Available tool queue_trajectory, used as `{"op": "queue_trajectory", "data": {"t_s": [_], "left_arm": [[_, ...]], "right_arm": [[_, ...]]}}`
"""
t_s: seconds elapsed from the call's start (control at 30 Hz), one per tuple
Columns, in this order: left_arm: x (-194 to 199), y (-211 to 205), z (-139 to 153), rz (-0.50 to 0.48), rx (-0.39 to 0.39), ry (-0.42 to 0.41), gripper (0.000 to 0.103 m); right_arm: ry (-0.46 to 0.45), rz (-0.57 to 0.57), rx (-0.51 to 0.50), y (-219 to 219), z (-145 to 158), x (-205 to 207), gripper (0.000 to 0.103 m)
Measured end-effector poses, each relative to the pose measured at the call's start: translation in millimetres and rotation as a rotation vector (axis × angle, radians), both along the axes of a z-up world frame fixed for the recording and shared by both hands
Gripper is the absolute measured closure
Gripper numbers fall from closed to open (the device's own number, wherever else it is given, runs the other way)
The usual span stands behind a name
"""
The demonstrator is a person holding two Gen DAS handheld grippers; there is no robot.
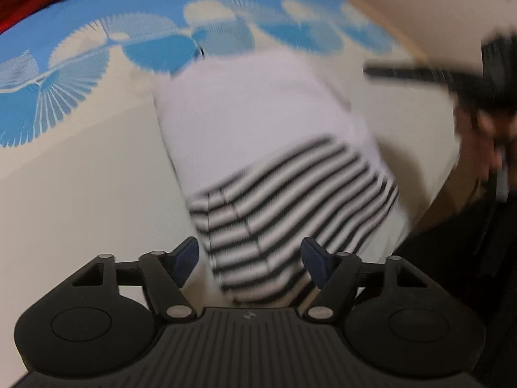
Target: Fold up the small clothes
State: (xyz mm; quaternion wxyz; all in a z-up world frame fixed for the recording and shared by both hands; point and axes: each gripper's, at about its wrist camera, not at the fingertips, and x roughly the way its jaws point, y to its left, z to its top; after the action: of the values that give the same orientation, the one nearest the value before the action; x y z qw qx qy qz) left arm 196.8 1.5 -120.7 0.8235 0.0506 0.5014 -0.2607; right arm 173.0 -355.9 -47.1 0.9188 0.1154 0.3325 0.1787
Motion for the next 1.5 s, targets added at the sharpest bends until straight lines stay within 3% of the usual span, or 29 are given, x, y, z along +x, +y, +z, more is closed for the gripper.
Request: {"op": "queue_trajectory", "data": {"t_s": [0.07,0.13,0.17,0.23,0.27,0.3,0.4,0.47,0.53,0.57,0.6,0.7,0.87,0.93,0.97,1.0,1.1,1.13,1.17,1.33,1.4,1.5], "left_arm": [[6,0,1,0.016,-0.03,-0.006,0.05],[10,-8,-8,0.009,-0.023,0.013,0.066],[13,-16,-19,-0.007,0.017,0.04,0.066],[12,-34,-38,-0.059,0.134,0.048,0.064],[13,-38,-38,-0.074,0.145,0.045,0.063],[16,-39,-35,-0.067,0.138,0.061,0.062],[33,-22,-20,0.028,0.057,0.102,0.045],[49,-7,-10,0.134,-0.02,0.074,0.026],[66,8,-9,0.272,-0.077,0.064,0.02],[75,14,-12,0.328,-0.101,0.079,0.02],[83,18,-17,0.374,-0.128,0.101,0.019],[101,30,-46,0.481,-0.24,0.192,0.015],[119,37,-87,0.564,-0.422,0.302,0.01],[124,30,-90,0.551,-0.462,0.288,0.012],[123,27,-89,0.531,-0.474,0.279,0.017],[124,22,-87,0.523,-0.46,0.263,0.019],[125,15,-76,0.496,-0.431,0.217,0.05],[124,15,-66,0.485,-0.433,0.191,0.059],[124,16,-55,0.472,-0.434,0.156,0.061],[123,31,2,0.441,-0.364,-0.063,0.061],[128,49,14,0.471,-0.37,-0.106,0.06],[134,74,26,0.535,-0.371,-0.169,0.047]], "right_arm": [[0.011,0.131,0.033,10,-4,-5,0.089],[0.066,0.234,-0.001,26,-18,-4,0.089],[0.107,0.261,-0.052,34,-27,-2,0.09],[0.242,0.265,-0.266,48,-60,6,0.09],[0.298,0.259,-0.357,51,-74,9,0.09],[0.324,0.254,-0.381,48,-79,11,0.087],[0.316,0.169,-0.261,28,-60,18,0.086],[0.27,0.097,-0.182,13,-44,20,0.077],[0.227,0.009,-0.069,-4,-32,23,0.051],[0.214,-0.038,-0.021,-9,-31,26,0.032],[0.217,-0.071,0.024,-13,-32,31,0.023],[0.328,-0.106,0.138,-17,-53,52,0.023],[0.457,-0.154,0.179,-8,-84,71,0.023],[0.466,-0.154,0.189,-5,-88,69,0.027],[0.463,-0.151,0.197,-3,-89,69,0.036],[0.456,-0.148,0.207,-1,-90,71,0.053],[0.426,-0.143,0.228,2,-83,70,0.087],[0.403,-0.147,0.216,5,-78,70,0.091],[0.377,-0.15,0.207,8,-72,71,0.094],[0.208,-0.164,0.278,16,-43,80,0.096],[0.141,-0.147,0.306,26,-32,88,0.097],[0.052,-0.119,0.292,53,-20,102,0.097]]}}
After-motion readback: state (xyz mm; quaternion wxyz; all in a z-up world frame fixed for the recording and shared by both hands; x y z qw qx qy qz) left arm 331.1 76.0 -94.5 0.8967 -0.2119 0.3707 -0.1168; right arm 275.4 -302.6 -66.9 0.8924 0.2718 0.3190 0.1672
